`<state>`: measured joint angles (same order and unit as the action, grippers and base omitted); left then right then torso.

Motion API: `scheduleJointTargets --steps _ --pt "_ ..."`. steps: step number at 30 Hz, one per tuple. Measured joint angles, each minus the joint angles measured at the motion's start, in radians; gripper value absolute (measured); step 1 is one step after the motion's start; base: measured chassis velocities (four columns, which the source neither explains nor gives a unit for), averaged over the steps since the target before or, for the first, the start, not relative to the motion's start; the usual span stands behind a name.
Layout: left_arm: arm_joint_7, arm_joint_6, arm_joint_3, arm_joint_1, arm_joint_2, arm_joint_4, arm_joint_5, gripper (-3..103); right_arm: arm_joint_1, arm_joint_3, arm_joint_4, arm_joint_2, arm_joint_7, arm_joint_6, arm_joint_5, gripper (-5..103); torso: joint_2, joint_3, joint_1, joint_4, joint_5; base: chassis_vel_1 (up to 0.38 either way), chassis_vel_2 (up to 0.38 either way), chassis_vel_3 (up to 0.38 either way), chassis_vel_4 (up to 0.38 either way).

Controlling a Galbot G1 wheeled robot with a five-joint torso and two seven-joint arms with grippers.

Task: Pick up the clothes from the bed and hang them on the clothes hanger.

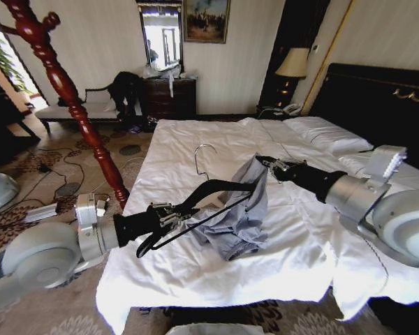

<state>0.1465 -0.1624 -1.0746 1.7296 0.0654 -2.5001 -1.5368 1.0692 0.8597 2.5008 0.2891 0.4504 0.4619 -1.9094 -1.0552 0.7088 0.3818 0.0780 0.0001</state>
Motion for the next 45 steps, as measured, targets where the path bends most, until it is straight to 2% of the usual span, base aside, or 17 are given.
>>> scheduleJointTargets --steps 2,3,7,10,11,15,23,28,37,45 --pt "-0.008 0.007 -0.009 0.000 -0.002 0.000 -0.002 16 -0.033 -0.005 0.000 -0.003 0.005 -0.012 -0.073 0 0.000 0.000 0.000 0.0001 0.0000 0.000 0.000 0.000 0.000" --pt "-0.015 0.013 -0.012 -0.002 0.004 0.000 -0.002 16 -0.076 -0.009 0.000 -0.008 0.006 -0.024 -0.147 0 0.000 0.000 0.000 0.0000 0.0001 0.000 0.000 0.000 0.000" --pt "-0.023 0.020 -0.012 -0.005 0.014 0.000 0.003 16 -0.124 -0.012 0.000 -0.020 0.003 -0.036 -0.221 0 0.000 0.000 0.000 -0.0001 -0.0002 0.000 0.000 0.000 0.000" --pt "-0.033 0.031 -0.006 -0.010 0.034 0.000 0.021 16 -0.251 -0.023 0.000 -0.053 -0.045 -0.046 -0.314 0 0.000 0.000 0.000 0.0000 -0.0002 0.000 0.000 0.000 0.000" --pt "-0.033 0.031 -0.006 -0.010 0.034 0.000 0.021 16 -0.251 -0.023 0.000 -0.053 -0.045 -0.046 -0.314 0 0.000 0.000 0.000 0.0000 -0.0002 0.000 0.000 0.000 0.000" --pt "-0.044 0.045 0.010 -0.022 0.045 0.000 0.040 16 -0.409 -0.047 0.000 -0.080 -0.092 -0.046 -0.386 0 0.000 0.000 0.000 -0.0001 -0.0006 0.000 0.000 0.000 0.000" --pt "-0.074 0.067 -0.023 -0.034 0.061 0.000 0.042 16 -0.363 -0.067 0.000 -0.104 -0.116 -0.030 -0.335 0 0.000 0.000 0.000 -0.0001 0.0001 0.000 0.000 0.000 0.000" --pt "-0.094 0.072 -0.050 -0.036 0.068 0.007 0.043 16 -0.389 -0.062 0.000 -0.107 -0.139 -0.031 -0.363 0 0.000 0.000 0.000 -0.0001 -0.0002 0.000 0.000 0.000 0.000" --pt "-0.110 0.075 -0.013 -0.041 0.073 0.051 0.094 16 -0.383 -0.046 0.000 -0.104 -0.153 -0.027 -0.370 0 0.000 0.000 0.000 0.0000 -0.0003 0.000 0.000 0.000 0.000" --pt "-0.112 0.076 -0.024 -0.041 0.075 0.050 0.092 16 -0.276 -0.053 -0.001 -0.099 -0.182 -0.014 -0.256 0 0.000 0.000 0.000 0.0000 0.0000 0.000 0.000 0.000 0.000"
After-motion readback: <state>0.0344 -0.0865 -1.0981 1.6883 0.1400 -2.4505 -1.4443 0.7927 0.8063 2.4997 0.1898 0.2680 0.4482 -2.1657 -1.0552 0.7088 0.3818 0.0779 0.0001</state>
